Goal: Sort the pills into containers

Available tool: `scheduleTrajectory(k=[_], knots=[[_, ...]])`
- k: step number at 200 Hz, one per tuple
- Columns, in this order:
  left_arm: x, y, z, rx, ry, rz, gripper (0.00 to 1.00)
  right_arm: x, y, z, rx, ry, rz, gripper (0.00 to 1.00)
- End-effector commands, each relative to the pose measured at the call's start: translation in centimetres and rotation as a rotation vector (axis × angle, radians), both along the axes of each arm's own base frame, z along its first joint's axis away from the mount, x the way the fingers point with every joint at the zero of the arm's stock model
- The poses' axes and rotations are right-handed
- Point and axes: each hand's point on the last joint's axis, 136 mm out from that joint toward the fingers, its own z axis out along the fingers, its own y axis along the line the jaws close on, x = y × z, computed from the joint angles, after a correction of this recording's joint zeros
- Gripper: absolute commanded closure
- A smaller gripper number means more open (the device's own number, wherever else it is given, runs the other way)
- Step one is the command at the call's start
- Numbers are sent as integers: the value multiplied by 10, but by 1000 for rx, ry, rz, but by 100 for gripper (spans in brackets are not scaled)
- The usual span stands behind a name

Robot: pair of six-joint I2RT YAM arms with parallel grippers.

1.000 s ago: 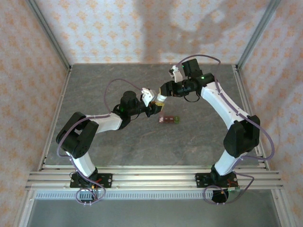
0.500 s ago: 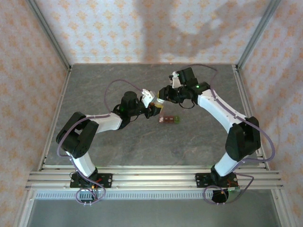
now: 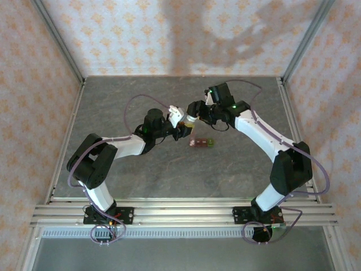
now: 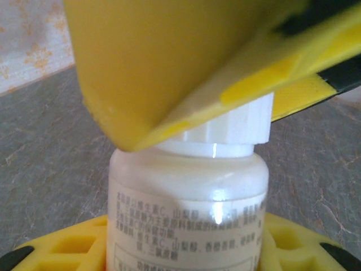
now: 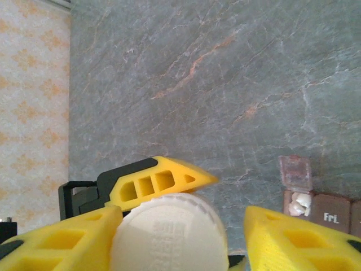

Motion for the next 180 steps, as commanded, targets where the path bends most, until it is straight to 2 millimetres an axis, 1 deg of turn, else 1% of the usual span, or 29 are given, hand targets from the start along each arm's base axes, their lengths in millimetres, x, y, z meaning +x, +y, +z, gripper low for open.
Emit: scheduleTrajectory(k=[1,26,51,73,90,115,141,180], knots=[[1,-9,45,-73,-122,-33,100,3,-17,38,3,-77,-44,39],[0,-9,45,-74,-119,-34,100,6,-28,50,17,-117,-60,35],[0,-8,46,-74,-121,-34,100,8,-35,62,47,-152,-60,32],[-1,-8,45,-73,-121,-36,100,9,-39,70,37,-191,-4,32],[-1,-9,46,-75,-123,-37,100,7,-36,67,12,-189,99,29],[0,-9,47,-79,-122,-40,100,2,-25,53,-11,-161,249,25],[-1,-9,47,-78,-122,-40,100,1,-18,44,1,-142,302,24],[-1,-9,45,-74,-119,-38,100,-2,-13,39,7,-129,333,30]])
